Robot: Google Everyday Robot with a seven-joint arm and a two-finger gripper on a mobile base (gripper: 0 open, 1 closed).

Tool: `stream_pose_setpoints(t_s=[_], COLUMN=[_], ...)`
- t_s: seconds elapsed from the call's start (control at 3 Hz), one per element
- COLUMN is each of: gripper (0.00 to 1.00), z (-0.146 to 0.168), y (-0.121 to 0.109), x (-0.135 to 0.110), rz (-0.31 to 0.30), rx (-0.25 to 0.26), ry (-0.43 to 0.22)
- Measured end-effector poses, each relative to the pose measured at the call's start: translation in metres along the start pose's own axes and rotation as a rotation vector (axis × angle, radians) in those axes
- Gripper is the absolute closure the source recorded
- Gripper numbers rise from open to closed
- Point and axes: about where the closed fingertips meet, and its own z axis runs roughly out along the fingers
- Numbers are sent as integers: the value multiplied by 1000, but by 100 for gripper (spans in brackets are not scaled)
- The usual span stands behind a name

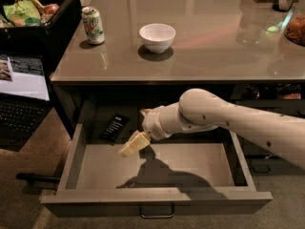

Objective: Pick rxbar chocolate from top drawer and place on counter

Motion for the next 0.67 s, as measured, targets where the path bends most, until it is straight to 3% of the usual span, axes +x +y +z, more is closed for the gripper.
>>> stream_pose_setpoints(t_s=[0.67], gripper=[0], z=[62], y=[-17], x=[18], rz=[-66], rx=[14], ry=[-129])
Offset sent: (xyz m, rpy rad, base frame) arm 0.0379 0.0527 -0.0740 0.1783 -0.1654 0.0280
